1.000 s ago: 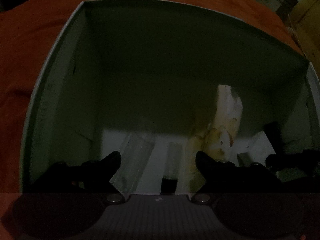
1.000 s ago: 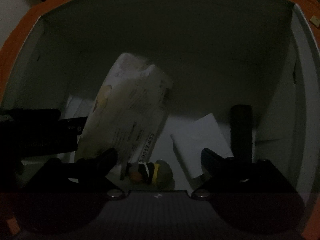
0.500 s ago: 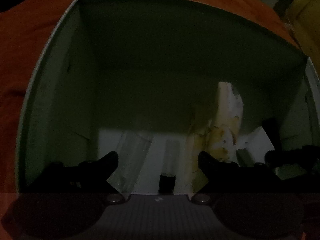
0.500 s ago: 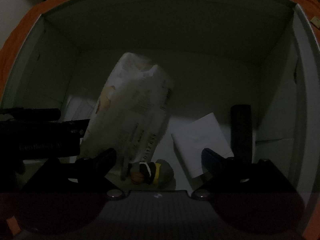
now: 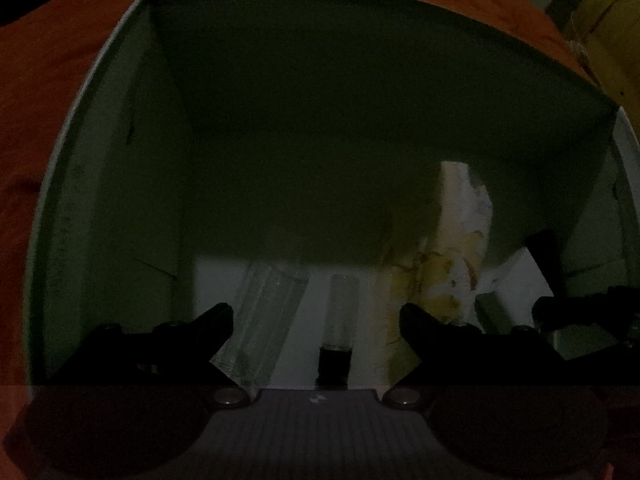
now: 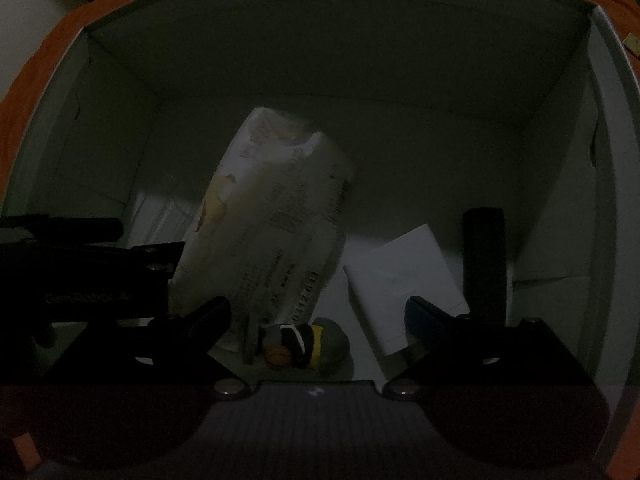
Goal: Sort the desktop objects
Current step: 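Open the left tool to release the vial while the right tool releases the figurine, then withdraw both open tools from the box and raise them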
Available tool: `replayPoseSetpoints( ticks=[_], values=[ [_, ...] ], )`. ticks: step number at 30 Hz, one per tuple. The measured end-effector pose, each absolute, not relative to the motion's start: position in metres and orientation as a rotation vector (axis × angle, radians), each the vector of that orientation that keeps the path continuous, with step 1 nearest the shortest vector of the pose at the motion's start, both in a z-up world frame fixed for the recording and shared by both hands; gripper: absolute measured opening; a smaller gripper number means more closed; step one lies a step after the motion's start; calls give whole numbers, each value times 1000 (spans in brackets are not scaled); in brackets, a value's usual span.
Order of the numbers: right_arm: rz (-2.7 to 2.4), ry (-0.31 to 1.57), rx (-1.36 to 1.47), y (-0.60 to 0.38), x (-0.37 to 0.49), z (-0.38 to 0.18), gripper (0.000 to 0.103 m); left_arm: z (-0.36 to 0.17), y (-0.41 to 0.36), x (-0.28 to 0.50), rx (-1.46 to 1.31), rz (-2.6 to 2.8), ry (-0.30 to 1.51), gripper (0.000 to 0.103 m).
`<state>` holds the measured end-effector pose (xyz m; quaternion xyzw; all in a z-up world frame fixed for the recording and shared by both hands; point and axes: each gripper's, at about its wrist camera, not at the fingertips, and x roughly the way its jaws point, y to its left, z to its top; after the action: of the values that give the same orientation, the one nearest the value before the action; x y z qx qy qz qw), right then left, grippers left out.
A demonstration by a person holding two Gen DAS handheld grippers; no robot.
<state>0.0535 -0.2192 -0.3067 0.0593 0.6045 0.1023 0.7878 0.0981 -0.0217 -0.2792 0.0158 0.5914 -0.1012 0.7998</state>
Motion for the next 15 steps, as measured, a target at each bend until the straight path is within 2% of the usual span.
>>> replayPoseSetpoints(
  ticks=[15],
  values=[
    [197, 1278, 119, -215, 56, -303, 97, -278, -22, 112, -15, -255, 1313, 101]
  ],
)
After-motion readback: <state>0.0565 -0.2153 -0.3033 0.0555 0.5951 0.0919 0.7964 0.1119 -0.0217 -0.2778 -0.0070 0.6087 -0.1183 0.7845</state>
